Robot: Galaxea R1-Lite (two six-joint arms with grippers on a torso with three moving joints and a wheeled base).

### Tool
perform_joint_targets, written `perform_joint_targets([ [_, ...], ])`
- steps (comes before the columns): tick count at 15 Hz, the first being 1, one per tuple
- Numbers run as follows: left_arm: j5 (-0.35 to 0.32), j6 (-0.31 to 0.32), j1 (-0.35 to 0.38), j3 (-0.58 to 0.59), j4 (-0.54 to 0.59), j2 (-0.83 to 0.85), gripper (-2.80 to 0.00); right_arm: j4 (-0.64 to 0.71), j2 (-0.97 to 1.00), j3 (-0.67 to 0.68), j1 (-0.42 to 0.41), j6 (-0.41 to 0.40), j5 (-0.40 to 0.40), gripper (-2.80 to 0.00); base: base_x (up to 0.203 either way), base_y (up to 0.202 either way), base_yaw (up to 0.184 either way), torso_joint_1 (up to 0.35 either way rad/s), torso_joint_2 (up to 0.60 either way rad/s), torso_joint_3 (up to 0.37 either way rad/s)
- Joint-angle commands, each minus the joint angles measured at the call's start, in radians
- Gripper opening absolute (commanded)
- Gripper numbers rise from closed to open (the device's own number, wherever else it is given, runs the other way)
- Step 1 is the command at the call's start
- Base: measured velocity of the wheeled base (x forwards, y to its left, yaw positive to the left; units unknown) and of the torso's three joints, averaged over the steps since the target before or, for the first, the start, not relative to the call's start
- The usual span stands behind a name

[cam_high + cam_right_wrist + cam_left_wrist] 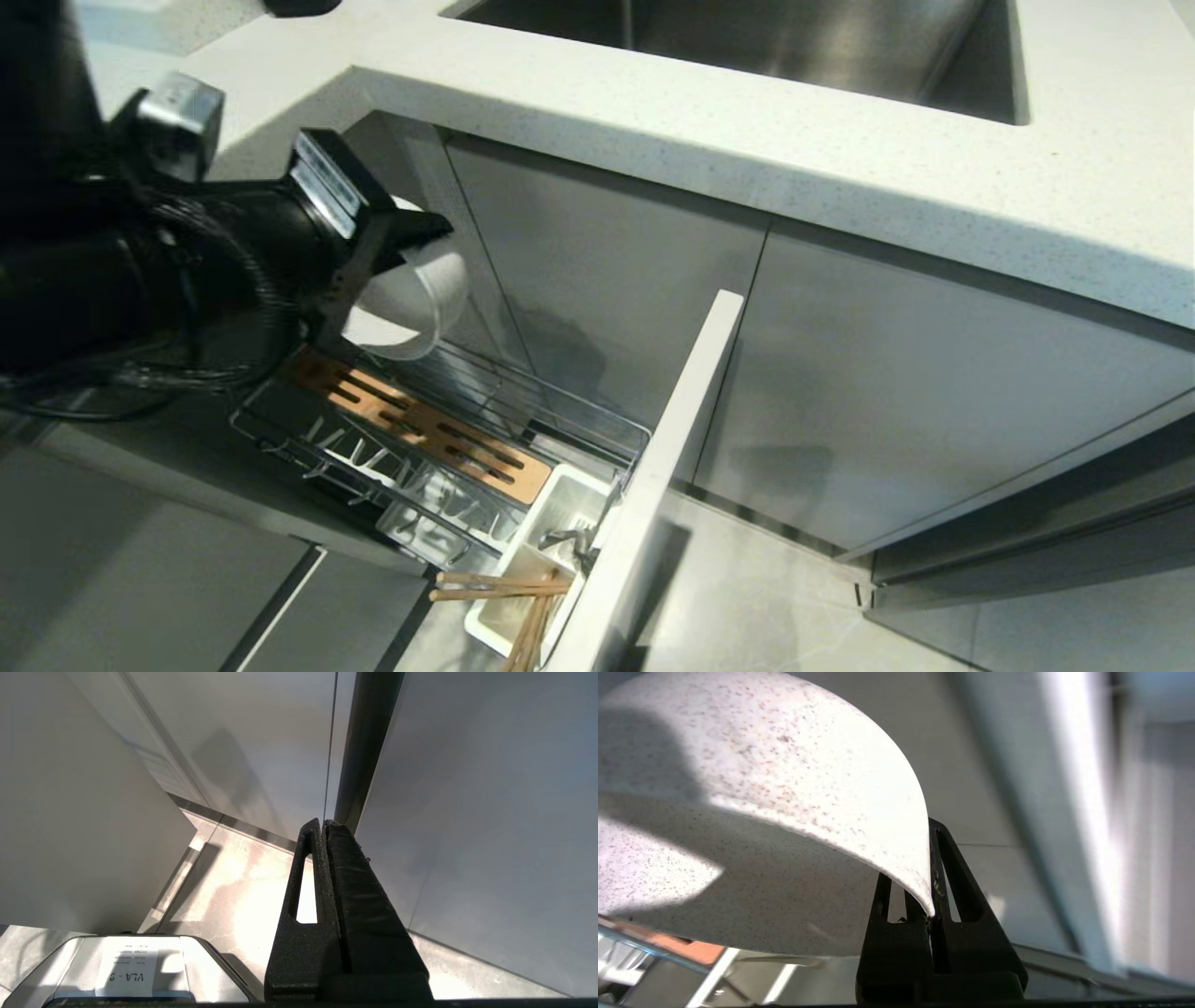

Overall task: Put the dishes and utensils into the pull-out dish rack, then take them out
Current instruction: Take the bowl out of the cupboard

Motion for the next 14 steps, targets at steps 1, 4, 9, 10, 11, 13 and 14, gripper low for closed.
perform_joint_targets([
  [1, -0.006, 0.022, -0.022, 0.003, 0.003, -0.141, -2.80, 0.000, 0.000, 0.002, 0.001, 0.000, 0.000, -2.80, 0.000, 0.000, 0.000, 0.000, 0.00, 0.000],
  [4, -0.047, 0.124, -0.008, 0.001, 0.006, -0.298, -2.80, 0.000, 0.000, 0.002, 0.000, 0.000, 0.000, -2.80, 0.000, 0.000, 0.000, 0.000, 0.00, 0.000],
  [9, -0.246, 0.243, 0.400, -0.046, 0.026, -0.410, -2.80, -0.001, 0.000, 0.002, 0.000, 0.000, 0.000, -2.80, 0.000, 0.000, 0.000, 0.000, 0.00, 0.000],
  [10, -0.310, 0.249, 0.512, -0.063, 0.043, -0.428, -2.80, 0.000, 0.000, 0.002, 0.000, 0.000, 0.000, -2.80, 0.000, 0.000, 0.000, 0.000, 0.00, 0.000],
  [11, -0.376, 0.254, 0.644, -0.076, 0.057, -0.442, -2.80, 0.000, 0.000, 0.002, 0.000, 0.000, 0.000, -2.80, 0.000, 0.000, 0.000, 0.000, 0.00, 0.000],
  [13, -0.504, 0.275, 0.917, -0.094, 0.075, -0.467, -2.80, 0.000, 0.000, 0.002, 0.000, 0.000, 0.000, -2.80, 0.000, 0.000, 0.000, 0.000, 0.00, 0.000],
  [14, -0.561, 0.290, 1.034, -0.099, 0.081, -0.482, -2.80, 0.000, 0.000, 0.002, 0.000, 0.000, 0.000, -2.80, 0.000, 0.000, 0.000, 0.000, 0.00, 0.000],
])
